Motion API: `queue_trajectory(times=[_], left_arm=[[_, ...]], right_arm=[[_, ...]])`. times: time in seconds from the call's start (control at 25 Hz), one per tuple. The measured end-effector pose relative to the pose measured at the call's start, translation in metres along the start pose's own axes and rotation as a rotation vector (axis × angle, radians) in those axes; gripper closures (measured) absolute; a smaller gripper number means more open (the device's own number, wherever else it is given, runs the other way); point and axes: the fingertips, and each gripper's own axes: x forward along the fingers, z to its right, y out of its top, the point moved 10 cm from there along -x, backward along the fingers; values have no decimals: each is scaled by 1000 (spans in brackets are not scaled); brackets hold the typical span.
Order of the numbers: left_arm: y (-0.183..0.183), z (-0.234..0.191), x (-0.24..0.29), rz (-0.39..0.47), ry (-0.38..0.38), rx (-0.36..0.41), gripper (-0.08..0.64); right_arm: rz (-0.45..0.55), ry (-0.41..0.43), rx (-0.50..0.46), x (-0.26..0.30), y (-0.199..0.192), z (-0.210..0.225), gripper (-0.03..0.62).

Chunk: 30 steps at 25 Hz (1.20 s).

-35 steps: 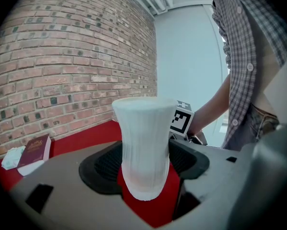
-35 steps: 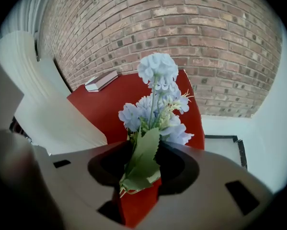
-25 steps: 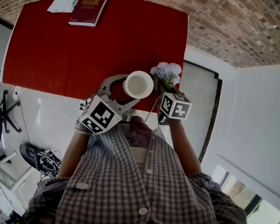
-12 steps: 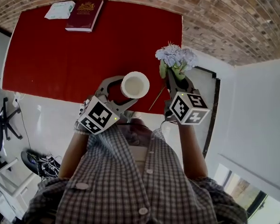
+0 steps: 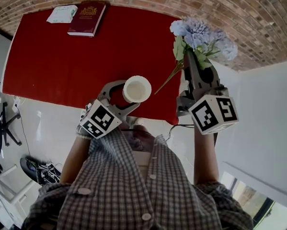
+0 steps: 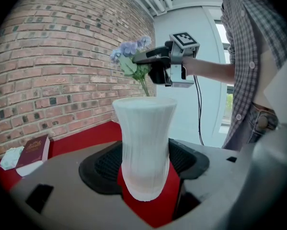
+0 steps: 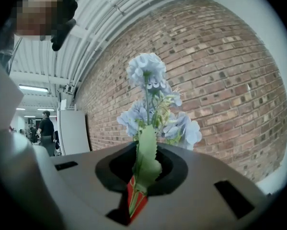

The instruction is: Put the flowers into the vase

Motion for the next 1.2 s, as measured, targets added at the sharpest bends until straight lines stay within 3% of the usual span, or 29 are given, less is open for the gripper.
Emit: queue_trajectory(times=[0.28, 0.56, 0.88, 1.2], left_arm=[[0, 0, 1, -2, 4, -6, 247], [0, 1, 2, -2, 5, -8, 247], [0, 1, 1, 3, 9, -13, 247], [-1, 0, 0, 7, 9, -21, 247]], right_arm=[[192, 57, -43, -7, 58, -12, 553], [292, 156, -13, -11, 83, -29, 554], [218, 269, 9, -3, 52, -52, 552], [138, 320, -76, 0, -5, -76, 552]])
